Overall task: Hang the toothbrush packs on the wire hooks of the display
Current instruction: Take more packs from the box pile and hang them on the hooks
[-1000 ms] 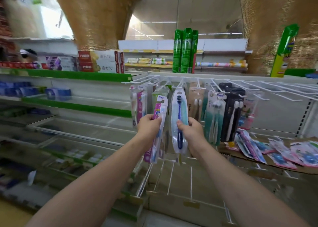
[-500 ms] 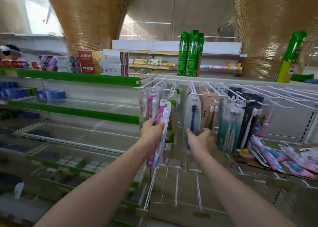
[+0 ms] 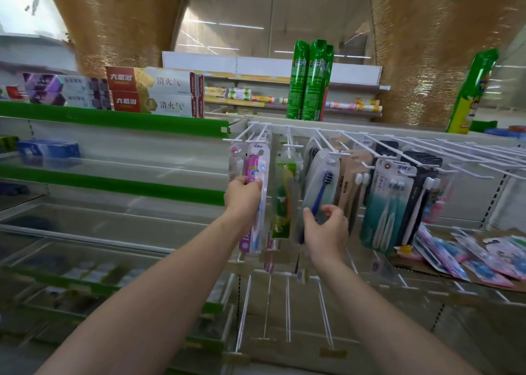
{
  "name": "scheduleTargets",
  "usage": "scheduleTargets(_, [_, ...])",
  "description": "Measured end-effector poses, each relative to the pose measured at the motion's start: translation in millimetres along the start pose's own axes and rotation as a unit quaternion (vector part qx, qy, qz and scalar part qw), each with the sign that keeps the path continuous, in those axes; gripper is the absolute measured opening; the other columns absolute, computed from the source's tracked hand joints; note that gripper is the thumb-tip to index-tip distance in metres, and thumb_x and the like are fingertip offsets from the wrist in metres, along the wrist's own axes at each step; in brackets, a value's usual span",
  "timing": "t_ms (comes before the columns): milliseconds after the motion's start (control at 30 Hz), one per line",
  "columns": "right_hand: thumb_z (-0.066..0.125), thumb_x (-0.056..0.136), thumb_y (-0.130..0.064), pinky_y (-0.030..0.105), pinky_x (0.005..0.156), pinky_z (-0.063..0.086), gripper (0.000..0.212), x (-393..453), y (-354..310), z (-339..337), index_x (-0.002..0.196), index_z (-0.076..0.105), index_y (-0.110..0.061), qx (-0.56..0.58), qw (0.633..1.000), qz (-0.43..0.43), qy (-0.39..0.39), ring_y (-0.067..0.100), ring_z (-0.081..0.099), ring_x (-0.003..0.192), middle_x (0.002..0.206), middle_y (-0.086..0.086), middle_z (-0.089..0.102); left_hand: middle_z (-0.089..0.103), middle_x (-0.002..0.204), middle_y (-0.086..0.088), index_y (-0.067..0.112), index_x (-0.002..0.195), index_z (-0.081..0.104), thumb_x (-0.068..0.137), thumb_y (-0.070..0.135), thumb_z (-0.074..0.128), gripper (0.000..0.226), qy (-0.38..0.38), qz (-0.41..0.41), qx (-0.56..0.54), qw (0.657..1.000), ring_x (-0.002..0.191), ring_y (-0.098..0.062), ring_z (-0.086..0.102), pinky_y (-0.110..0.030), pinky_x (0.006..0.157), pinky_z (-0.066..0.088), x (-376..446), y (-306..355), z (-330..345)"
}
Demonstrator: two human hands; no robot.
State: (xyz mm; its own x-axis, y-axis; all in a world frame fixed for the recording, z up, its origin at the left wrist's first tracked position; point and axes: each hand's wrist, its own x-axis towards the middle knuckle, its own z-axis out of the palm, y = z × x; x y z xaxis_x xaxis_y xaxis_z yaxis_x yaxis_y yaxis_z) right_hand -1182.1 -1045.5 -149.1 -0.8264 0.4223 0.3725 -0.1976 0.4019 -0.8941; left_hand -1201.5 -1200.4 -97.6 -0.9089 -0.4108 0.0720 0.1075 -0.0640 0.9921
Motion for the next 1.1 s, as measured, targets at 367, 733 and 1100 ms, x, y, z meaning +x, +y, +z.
scheduleTargets(367, [0.068, 0.095, -0.033, 0.018, 0.061, 0.041, 0.026, 1, 4, 2, 0.114, 0.056, -0.02, 0.017, 0.999, 0.027, -0.005, 0.01, 0.053, 0.09, 0.115, -0.003, 0.05, 0.071, 0.1, -0.004, 0.024, 0.094, 0.066, 0.094, 0.039, 0.072, 0.017, 0.024, -0.033, 0.032, 0.999, 0.097, -0.029, 0.068, -0.049, 0.096, 0.057, 19, -14, -12])
scheduleTargets(733, [0.07, 0.092, -0.033, 0.037, 0.087, 0.055, 0.024, 1, 11, -6, 0.108, 0.054, -0.024, -0.011, 0.999, 0.031, -0.001, 0.02, 0.057, 0.102, 0.121, 0.002, 0.05, 0.056, 0.108, 0.0, 0.023, 0.101, 0.057, 0.088, 0.043, 0.076, 0.031, 0.174, 0.115, 0.237, 0.949, 0.104, -0.023, 0.055, -0.042, 0.092, 0.049, -2, -14, -4])
scheduleTargets(1100, [0.069, 0.091, -0.04, 0.047, 0.105, 0.047, 0.045, 17, 27, -53, 0.131, 0.059, -0.021, -0.063, 0.997, 0.016, -0.048, 0.025, 0.052, 0.12, 0.128, 0.004, 0.053, 0.065, 0.093, 0.005, 0.022, 0.095, 0.069, 0.091, 0.03, 0.069, 0.009, -0.022, 0.386, 0.372, 0.844, 0.092, -0.02, 0.056, -0.036, 0.083, 0.045, -61, -18, 59])
